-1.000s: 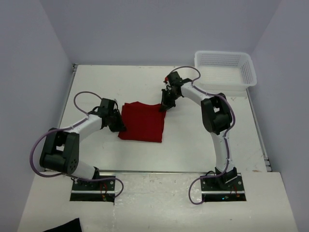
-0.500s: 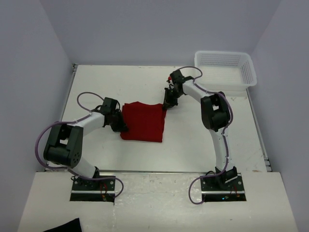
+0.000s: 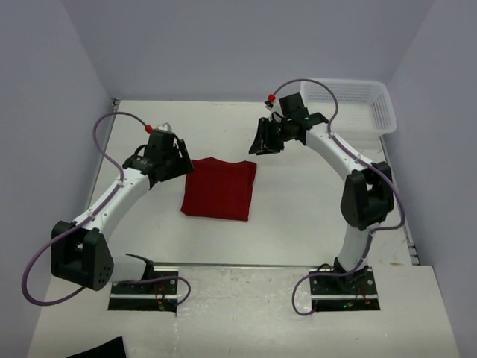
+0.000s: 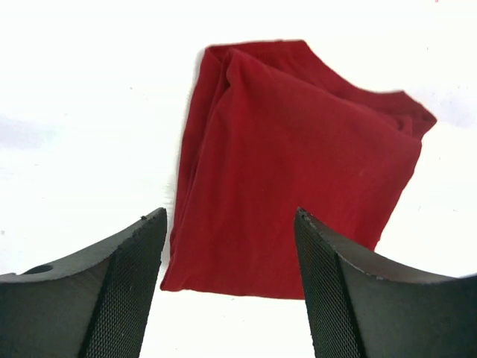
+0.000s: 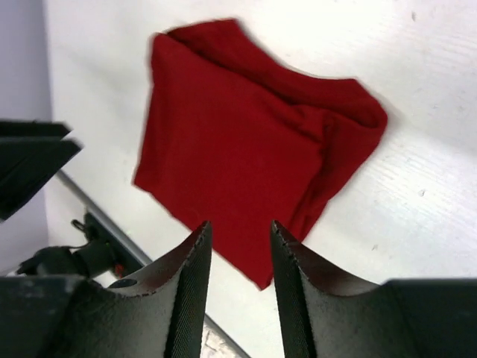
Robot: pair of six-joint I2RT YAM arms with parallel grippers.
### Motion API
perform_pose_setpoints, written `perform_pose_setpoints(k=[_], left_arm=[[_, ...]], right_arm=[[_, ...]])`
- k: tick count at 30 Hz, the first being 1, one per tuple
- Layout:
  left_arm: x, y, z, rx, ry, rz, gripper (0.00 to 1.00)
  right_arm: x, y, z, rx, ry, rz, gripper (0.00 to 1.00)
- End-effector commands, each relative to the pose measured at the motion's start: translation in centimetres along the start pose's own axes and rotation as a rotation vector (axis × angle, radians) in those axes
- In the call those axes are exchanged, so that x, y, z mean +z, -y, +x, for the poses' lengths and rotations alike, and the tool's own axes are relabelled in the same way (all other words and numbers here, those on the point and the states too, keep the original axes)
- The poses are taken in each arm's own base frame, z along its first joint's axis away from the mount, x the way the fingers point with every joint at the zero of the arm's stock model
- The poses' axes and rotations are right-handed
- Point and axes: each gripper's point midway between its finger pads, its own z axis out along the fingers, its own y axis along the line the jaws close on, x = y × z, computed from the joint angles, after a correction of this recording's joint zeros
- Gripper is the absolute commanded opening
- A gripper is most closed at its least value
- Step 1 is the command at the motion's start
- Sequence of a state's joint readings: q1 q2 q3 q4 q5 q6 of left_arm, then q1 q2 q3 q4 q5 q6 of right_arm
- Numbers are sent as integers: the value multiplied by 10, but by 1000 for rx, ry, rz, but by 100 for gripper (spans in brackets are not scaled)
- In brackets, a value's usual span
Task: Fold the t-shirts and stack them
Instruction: Smooth out wrinkles on the folded tshirt, then put the neatly folded tshirt into the corner of the board with the left arm
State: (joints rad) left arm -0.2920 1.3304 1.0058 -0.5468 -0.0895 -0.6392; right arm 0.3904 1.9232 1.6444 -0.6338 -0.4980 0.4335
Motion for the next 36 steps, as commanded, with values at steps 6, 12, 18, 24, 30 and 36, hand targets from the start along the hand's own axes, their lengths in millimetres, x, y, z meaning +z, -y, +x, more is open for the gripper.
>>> perform_pose_setpoints(k=[6, 12, 18, 24, 30, 36], left_arm=[[1, -13, -18, 100, 4, -110, 72], [26, -10, -17, 192, -23, -75, 77], [40, -11, -17, 207, -60, -9, 77], [59, -12, -4, 236, -133, 59, 78], [74, -16, 19, 230, -230, 133, 79], [81, -25, 33, 196, -307, 150, 80]], right_arm=[[-77, -43, 43, -106, 111, -137, 44], [-99, -51, 85, -155, 121, -180, 44], [-113, -51, 114, -194, 121, -186, 44], [-115, -46, 134, -208, 106, -195, 44], [-114, -45, 140, -224, 106, -198, 45], [-117, -47, 139, -231, 122, -208, 45]])
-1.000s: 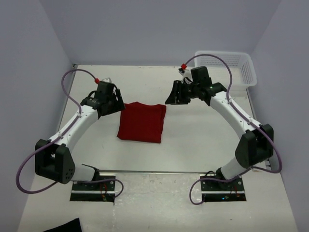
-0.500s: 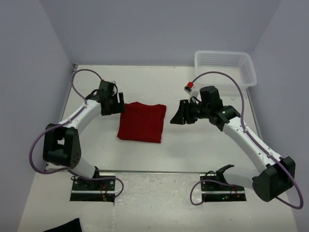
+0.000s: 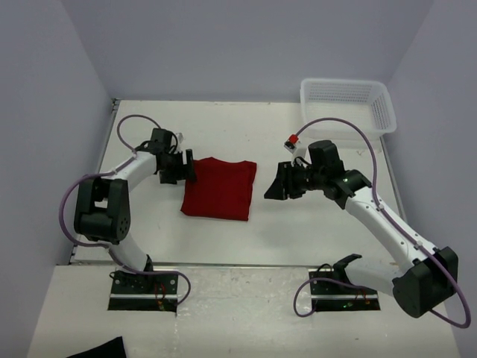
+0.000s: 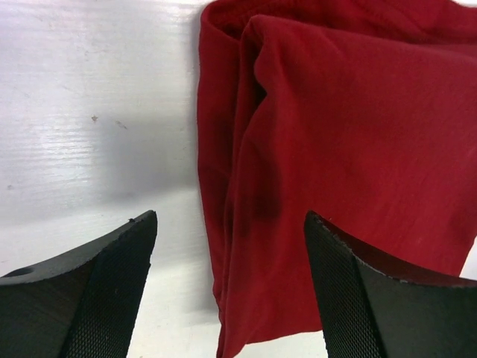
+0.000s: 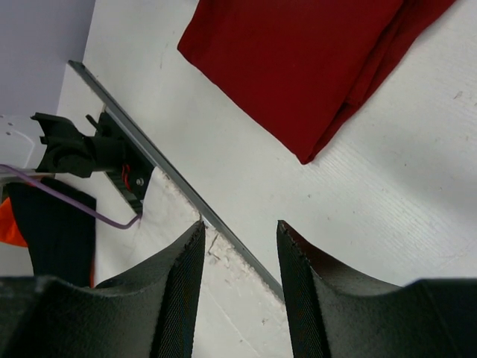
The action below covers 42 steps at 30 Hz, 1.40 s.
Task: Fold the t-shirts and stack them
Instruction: Put the neatly folded tshirt into the corner of the board with the left arm
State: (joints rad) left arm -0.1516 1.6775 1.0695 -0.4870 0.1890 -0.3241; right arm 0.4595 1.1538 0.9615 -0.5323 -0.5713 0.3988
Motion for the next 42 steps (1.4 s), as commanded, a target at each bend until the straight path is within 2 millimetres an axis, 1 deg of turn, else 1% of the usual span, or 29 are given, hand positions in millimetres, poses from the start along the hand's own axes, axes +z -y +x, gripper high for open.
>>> perform_pose_setpoints(k=[1, 3, 6, 7, 10, 12, 18, 21, 27, 28, 31, 32, 34, 35, 37, 39, 40, 41, 42], left_arm=[[7, 5, 7, 14, -41, 75, 81], [13, 1, 16, 4, -83, 66, 81], [20, 2, 26, -4, -115, 88, 81], [20, 8, 28, -5, -127, 124, 81], [25, 16, 33, -8, -146, 186, 81], [29, 17, 38, -15, -165, 195, 81], [33, 15, 44, -24, -183, 197, 81], [35, 10, 46, -28, -188, 170, 81], [41, 7, 58, -43, -223, 151, 81], [43, 6, 62, -45, -234, 145, 81], [51, 14, 78, -19, -276, 141, 81], [56, 20, 88, -4, -306, 142, 81], [63, 26, 98, 13, -328, 139, 80], [68, 31, 111, 24, -358, 137, 80], [75, 35, 115, 29, -352, 135, 80], [82, 36, 127, 1, -373, 127, 70], [85, 37, 128, 2, -371, 130, 65], [88, 39, 130, 1, -367, 120, 53], [90, 37, 128, 3, -356, 106, 46]], right_arm=[[-8, -14, -9, -64, 53, -44, 45], [-8, -14, -9, -63, 58, -44, 45], [-8, -14, -9, -62, 67, -48, 45], [-9, -14, -9, -60, 72, -49, 45], [-8, -13, -7, -51, 78, -50, 45], [-10, -14, -7, -54, 84, -50, 45], [-15, -15, -8, -71, 97, -36, 46], [-16, -15, -8, -69, 99, -36, 46], [-17, -15, -9, -69, 108, -33, 46], [-18, -16, -9, -70, 111, -33, 46], [-18, -15, -9, -69, 117, -30, 46], [-18, -15, -9, -67, 115, -30, 46], [-18, -15, -11, -69, 126, -26, 46], [-18, -15, -11, -65, 130, -25, 46], [-19, -15, -12, -65, 134, -25, 46], [-20, -15, -12, -61, 143, -23, 46], [-21, -15, -12, -59, 144, -24, 46], [-22, -14, -12, -57, 149, -18, 46], [-22, -15, -11, -54, 150, -19, 46]])
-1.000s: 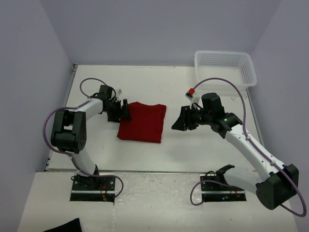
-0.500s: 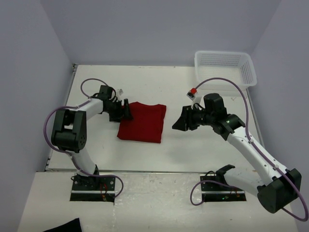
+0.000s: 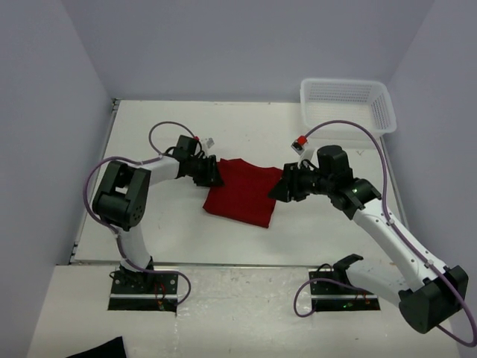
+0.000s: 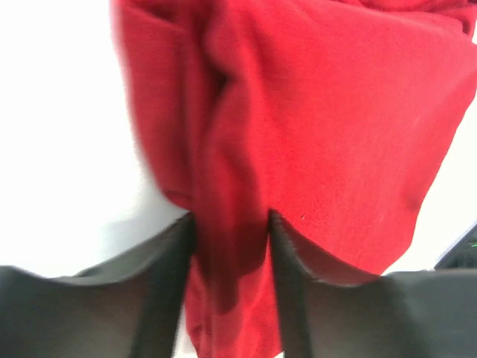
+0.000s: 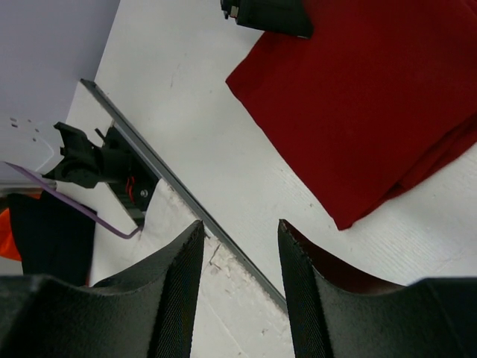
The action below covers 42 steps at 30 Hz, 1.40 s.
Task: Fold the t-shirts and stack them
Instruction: Put the neatly folded tshirt into the corner of the board with the left arm
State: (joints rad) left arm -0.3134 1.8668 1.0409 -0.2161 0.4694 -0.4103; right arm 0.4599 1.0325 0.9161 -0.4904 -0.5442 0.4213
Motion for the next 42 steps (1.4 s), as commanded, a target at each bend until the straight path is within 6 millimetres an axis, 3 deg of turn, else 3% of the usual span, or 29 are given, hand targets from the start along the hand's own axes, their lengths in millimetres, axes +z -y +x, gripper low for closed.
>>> perform_pose_setpoints(k=[1, 2, 3, 9, 15, 21, 23, 24, 28, 29, 37, 38, 40, 42], left_arm=[[29, -61, 89, -126, -228, -211, 40], [31, -61, 87, -133, -222, -214, 27], [33, -60, 82, -138, -212, -211, 22], [56, -45, 66, -134, -162, -121, 0], [61, -33, 54, -96, -112, -64, 0], [34, -15, 8, -4, -28, -104, 0], [21, -9, -22, 51, 31, -148, 0], [14, -13, -20, 50, 3, -193, 0], [-11, -26, -63, 106, 65, -361, 0], [-15, -30, -63, 107, 49, -386, 0], [-36, -71, -114, 96, 90, -487, 0], [-39, -88, -116, 84, 80, -533, 0], [-43, -95, -131, 86, 103, -545, 0], [-44, -114, -135, 79, 82, -584, 0]], right_arm=[[-3, -4, -6, -14, 47, -5, 46], [-4, -4, -6, -9, 49, -4, 46], [-3, -4, -5, -7, 47, -6, 46], [-4, -1, -4, 4, 54, 7, 46], [-3, 5, 2, 18, 28, 34, 46], [1, 13, 4, 28, 26, 64, 46], [1, 13, 4, 30, 25, 61, 46], [2, 14, 4, 34, 24, 65, 46], [0, 11, 2, 38, 31, 60, 46], [0, 11, 3, 42, 28, 60, 46], [1, 9, 13, 61, 3, 51, 46], [0, 9, 13, 54, 2, 63, 46], [-2, 11, 15, 48, -3, 92, 46], [-6, 9, 15, 40, 4, 109, 46]])
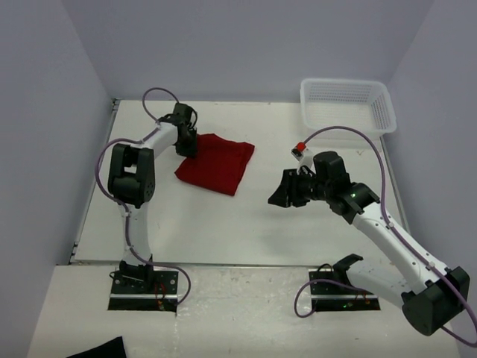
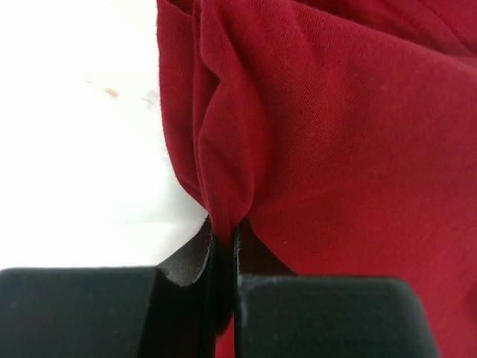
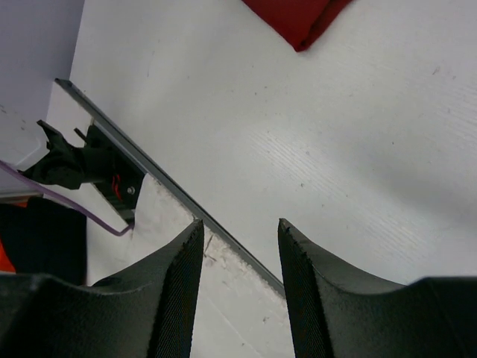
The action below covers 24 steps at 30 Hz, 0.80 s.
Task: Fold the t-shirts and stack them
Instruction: Put the neatly folded tshirt into the corner of the board with the left arm
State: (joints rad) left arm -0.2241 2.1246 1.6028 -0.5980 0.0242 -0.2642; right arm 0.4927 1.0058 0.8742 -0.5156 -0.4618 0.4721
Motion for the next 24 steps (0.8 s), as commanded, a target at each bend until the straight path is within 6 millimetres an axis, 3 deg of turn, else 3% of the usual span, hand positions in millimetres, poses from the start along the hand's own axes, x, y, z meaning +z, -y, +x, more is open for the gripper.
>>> perform_pose_setpoints(k=[1, 3, 6, 8, 11, 12, 14, 15, 20, 24], left_arm=[[-5, -39, -30, 37, 29, -127, 0], [5, -56, -30, 40, -4, -156, 0], [5, -75, -57, 32, 32, -198, 0], [11, -89, -59, 26, 9, -234, 0], [7, -111, -80, 19, 27, -270, 0], [0, -115, -97, 15, 65, -276, 0], [3, -137, -98, -4, 47, -310, 0], [-5, -144, -111, -2, 79, -323, 0], [-9, -199, -119, -17, 88, -391, 0], [-10, -219, -126, -44, 126, -405, 0]], right_arm=[[-9, -1, -1, -15, 26, 45, 46], [-12, -6, -2, -32, 31, 47, 46], [-16, -2, -2, -63, 42, 91, 46], [-18, 3, -3, -73, 57, 120, 46], [-20, 7, -3, -83, 56, 147, 46], [-20, 7, -1, -87, 57, 148, 46], [-23, 6, -3, -89, 72, 143, 46], [-23, 6, -2, -90, 72, 142, 46], [-27, 3, 1, -88, 82, 130, 46], [-23, 8, 8, -80, 66, 134, 46]])
